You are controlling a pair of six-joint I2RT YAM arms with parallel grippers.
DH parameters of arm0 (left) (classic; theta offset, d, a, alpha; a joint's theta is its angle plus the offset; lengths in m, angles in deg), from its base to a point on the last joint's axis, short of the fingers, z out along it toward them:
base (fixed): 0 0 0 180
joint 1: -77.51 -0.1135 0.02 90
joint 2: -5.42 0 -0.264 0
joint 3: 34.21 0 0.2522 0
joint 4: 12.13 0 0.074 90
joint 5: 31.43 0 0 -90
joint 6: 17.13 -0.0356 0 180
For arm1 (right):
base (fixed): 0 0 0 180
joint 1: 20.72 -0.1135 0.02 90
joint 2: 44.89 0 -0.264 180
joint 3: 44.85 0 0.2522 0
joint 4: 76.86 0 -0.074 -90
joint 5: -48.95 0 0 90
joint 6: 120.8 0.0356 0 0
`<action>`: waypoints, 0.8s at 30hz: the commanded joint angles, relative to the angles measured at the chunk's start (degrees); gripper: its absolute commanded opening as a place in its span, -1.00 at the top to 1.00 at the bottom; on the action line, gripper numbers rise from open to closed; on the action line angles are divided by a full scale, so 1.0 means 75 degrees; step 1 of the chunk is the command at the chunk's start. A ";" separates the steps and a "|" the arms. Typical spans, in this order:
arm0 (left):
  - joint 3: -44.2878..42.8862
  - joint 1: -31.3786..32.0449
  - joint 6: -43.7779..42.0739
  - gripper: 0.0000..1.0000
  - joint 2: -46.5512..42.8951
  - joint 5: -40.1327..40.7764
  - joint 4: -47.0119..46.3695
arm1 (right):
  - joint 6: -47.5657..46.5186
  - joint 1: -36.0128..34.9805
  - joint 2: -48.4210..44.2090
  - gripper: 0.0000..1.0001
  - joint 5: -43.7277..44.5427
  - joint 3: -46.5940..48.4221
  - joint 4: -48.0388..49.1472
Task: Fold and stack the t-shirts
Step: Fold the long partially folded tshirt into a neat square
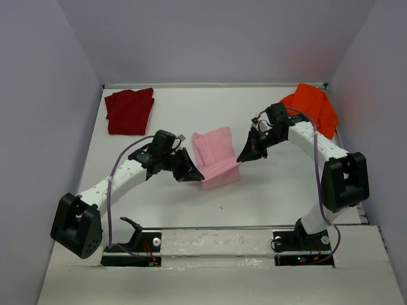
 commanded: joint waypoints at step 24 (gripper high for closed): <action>-0.0744 -0.0671 -0.1049 0.89 0.0989 -0.1110 0.0467 | -0.0034 0.0116 -0.0423 1.00 0.0269 0.0238 -0.0059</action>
